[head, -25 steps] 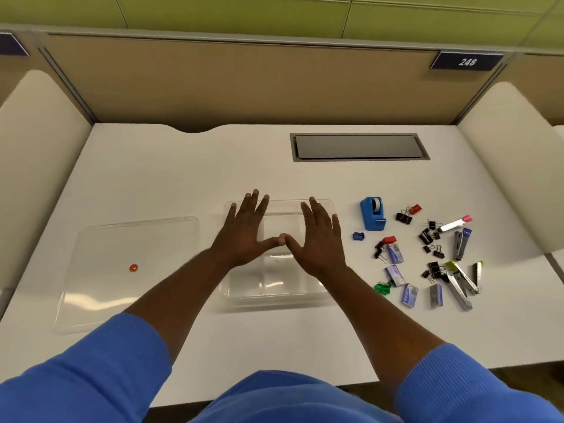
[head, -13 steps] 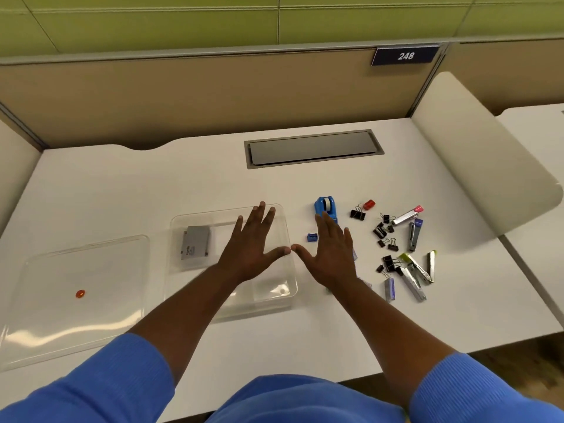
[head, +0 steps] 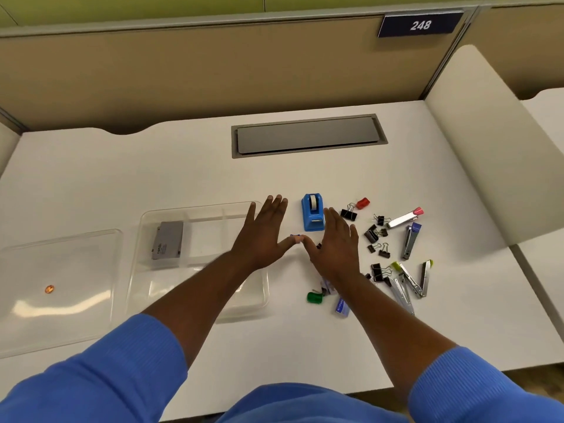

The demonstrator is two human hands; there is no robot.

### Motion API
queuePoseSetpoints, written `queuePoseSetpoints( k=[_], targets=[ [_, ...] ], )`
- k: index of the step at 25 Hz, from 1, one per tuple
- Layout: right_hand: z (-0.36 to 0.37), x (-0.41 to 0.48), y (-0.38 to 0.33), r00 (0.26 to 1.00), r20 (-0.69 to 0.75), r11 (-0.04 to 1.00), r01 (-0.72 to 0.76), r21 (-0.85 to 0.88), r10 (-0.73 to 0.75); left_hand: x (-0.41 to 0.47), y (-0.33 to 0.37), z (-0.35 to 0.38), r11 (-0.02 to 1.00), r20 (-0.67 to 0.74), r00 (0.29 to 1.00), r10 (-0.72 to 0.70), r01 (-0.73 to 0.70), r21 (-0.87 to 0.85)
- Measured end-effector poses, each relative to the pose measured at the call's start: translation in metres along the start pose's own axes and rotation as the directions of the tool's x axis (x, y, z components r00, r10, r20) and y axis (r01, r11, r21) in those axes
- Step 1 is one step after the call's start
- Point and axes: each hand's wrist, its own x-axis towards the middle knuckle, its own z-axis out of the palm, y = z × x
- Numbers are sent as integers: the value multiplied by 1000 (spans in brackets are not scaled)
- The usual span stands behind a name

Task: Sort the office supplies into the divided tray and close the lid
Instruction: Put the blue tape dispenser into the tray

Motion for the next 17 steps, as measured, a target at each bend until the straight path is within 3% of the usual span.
queuePoseSetpoints(
  k=[4,12,17],
  targets=[
    [3,17,9,1000,-16,1000,10,12,-10,32,9,9,999,29,1000,10,-11,30],
    [9,45,12,997,-80,999,-5,33,8,79,21,18,997,78,997,-5,11,-73],
    [14,59,8,998,-48,993,-25,119,31,87,16,19,990,71,997,6,4,-139]
  ],
)
